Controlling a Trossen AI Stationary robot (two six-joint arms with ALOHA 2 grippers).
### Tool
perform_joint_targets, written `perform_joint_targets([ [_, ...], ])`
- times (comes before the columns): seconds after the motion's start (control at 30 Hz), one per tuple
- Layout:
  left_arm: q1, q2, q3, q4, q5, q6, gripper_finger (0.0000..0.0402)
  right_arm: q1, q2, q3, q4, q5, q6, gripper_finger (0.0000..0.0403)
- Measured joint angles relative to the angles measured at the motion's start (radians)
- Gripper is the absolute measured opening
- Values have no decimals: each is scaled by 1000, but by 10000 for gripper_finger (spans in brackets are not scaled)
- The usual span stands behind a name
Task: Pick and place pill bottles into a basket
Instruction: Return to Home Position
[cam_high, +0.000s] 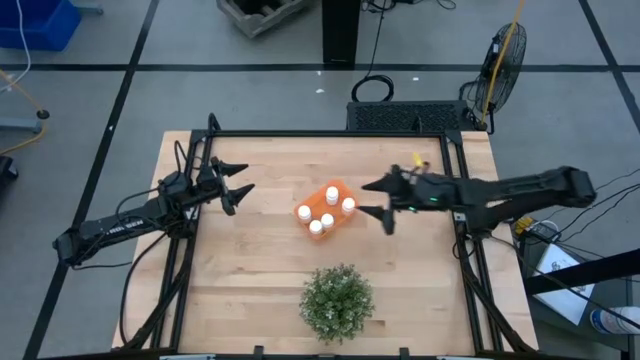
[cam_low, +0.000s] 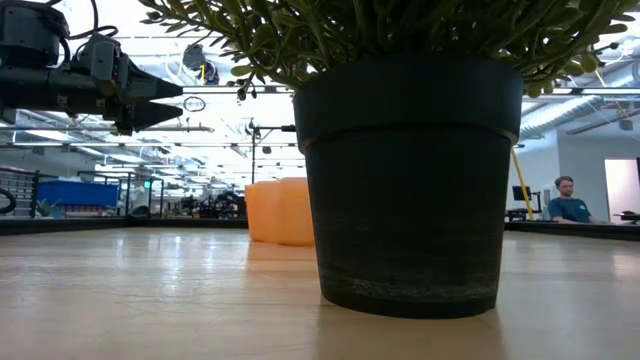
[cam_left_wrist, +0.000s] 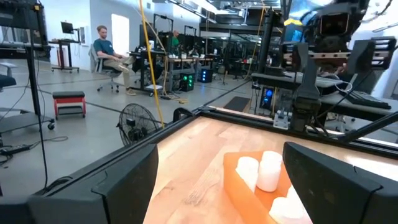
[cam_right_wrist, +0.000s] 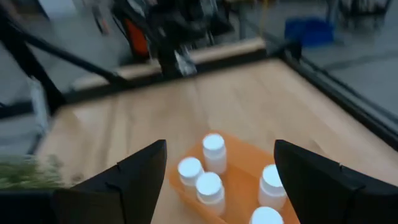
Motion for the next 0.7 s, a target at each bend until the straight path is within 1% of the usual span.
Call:
perform_joint_targets([
  [0.17,0,0,0,0,0,0,349,35,-255,-276,244,12,6,287],
  [0.27,0,0,0,0,0,0,349,50,-393,-393,314,41,1,284],
  [0.33,0,0,0,0,0,0,349,55,-475,-449,313,60,-1,283],
  [0.47,0,0,0,0,0,0,349,56,-616,-533,312,60,-22,283],
  [0.57,0,0,0,0,0,0,349,56,-702,-580,313,60,-44,282],
  [0.7,0,0,0,0,0,0,349,55,-787,-622,308,60,-73,282],
])
